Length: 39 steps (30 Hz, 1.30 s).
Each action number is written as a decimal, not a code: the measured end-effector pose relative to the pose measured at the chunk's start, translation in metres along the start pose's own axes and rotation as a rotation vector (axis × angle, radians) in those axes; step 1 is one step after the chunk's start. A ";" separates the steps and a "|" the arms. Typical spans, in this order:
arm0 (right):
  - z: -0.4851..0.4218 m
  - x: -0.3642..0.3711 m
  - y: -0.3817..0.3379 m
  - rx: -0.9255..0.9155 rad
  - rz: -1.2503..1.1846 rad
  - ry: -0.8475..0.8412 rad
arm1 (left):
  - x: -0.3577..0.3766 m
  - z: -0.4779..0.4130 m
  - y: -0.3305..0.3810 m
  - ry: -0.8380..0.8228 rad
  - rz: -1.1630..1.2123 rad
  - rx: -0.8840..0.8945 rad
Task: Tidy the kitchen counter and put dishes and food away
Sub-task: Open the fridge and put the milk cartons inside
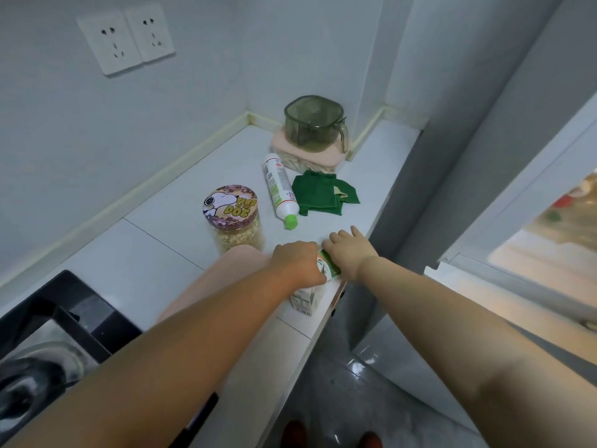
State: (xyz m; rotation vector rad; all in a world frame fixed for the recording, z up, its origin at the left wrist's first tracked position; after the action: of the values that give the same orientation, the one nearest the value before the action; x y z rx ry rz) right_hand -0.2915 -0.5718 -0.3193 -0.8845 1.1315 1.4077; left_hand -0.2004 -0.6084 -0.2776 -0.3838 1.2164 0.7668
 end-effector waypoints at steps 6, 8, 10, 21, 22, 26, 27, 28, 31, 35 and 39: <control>0.028 0.010 0.059 0.527 -0.808 0.235 | -0.015 -0.017 0.016 0.009 -0.026 0.028; 0.034 0.016 0.068 0.603 -1.071 0.296 | -0.020 -0.025 0.021 0.034 -0.064 0.033; 0.037 0.021 0.070 0.656 -1.351 0.379 | -0.024 -0.032 0.024 0.061 -0.079 0.058; 0.039 0.028 0.051 0.482 -2.412 0.297 | 0.001 -0.038 -0.004 -0.079 0.389 -0.041; 0.040 0.026 0.050 0.463 -2.406 0.272 | 0.001 -0.037 -0.003 -0.050 0.369 -0.039; 0.053 0.005 0.044 0.331 -2.400 0.206 | -0.009 -0.032 0.011 0.020 0.324 0.005; 0.057 -0.001 0.045 0.298 -2.425 0.204 | -0.014 -0.031 0.015 0.031 0.336 0.022; 0.062 -0.006 0.046 0.253 -2.461 0.201 | -0.020 -0.030 0.020 0.039 0.356 0.036; 0.076 -0.016 0.056 0.191 -2.484 0.233 | -0.039 -0.028 0.031 0.066 0.402 0.058; 0.101 -0.009 0.076 0.279 -2.471 0.321 | -0.059 -0.028 0.049 0.096 0.503 0.073; 0.144 -0.005 0.094 0.335 -2.501 0.338 | -0.075 -0.018 0.086 0.065 0.584 0.163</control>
State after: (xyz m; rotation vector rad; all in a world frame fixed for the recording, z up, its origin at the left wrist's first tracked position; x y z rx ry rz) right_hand -0.3737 -0.4325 -0.2597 -1.2548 -0.1494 -0.9724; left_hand -0.2840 -0.5844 -0.2017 0.0941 1.4612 1.1465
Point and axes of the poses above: each hand's wrist, its own z-axis away from the middle knuckle, its own x-axis out of the palm, y = z × x, the point moved 7 cm from there along -z, towards the middle knuckle, and after that the axes turned 10 degrees about -x, right-handed, at the moved point
